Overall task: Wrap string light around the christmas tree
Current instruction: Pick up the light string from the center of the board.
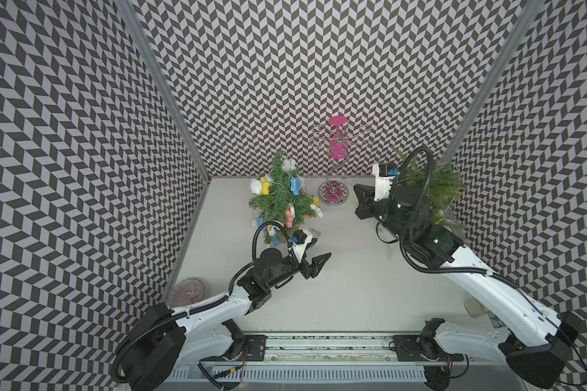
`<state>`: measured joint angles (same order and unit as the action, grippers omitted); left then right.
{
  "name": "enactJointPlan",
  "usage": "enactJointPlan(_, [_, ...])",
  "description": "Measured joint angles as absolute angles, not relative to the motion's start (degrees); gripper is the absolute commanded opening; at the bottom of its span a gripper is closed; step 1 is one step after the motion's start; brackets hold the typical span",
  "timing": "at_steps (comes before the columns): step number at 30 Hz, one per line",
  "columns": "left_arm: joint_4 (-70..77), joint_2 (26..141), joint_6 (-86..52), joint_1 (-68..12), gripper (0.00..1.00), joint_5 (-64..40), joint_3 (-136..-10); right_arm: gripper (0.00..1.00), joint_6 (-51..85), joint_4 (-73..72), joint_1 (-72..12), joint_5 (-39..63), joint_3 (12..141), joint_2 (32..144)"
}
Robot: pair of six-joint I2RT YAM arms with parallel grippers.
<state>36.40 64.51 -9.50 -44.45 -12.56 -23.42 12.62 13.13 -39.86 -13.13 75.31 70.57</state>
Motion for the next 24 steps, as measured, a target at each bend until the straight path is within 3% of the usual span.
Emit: enactJointPlan(24, [41.58,89.17,-7.27,-50.35,0.75,-8.58,-39.51,0.0,-9.26,7.68,-32.71,-22.79,108.77,90.5])
